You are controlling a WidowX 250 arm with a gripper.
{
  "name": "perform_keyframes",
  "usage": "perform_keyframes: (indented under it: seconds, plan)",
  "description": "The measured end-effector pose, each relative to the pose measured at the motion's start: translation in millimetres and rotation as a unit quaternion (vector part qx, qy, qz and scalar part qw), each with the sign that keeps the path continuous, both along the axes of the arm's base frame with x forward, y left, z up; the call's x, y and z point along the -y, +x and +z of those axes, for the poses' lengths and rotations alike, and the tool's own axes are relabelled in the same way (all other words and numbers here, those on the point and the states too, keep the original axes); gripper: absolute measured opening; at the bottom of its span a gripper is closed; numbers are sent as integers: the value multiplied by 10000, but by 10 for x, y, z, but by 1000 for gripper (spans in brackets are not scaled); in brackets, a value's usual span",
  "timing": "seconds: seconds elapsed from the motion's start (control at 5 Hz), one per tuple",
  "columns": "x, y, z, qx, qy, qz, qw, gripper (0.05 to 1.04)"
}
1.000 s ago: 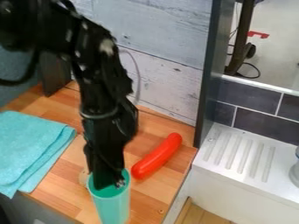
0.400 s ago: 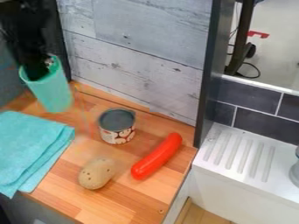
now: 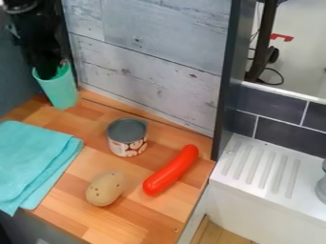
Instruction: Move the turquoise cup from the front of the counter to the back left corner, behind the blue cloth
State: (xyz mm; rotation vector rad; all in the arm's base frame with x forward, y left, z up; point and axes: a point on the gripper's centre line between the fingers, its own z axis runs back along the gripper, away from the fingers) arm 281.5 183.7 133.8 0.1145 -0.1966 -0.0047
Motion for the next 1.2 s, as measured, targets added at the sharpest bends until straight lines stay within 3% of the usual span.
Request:
perform_keyframes:
  seconds: [0.4, 0.8, 1.0, 1.2]
  plan:
    - [-358, 235, -382, -64, -75, 591, 9982, 94]
    - [-530, 460, -719, -417, -341, 1063, 9929, 94]
    - [-570, 533, -801, -573, -496, 1220, 9896, 94]
    - [-596, 595, -820, -570, -564, 1295, 9883, 94]
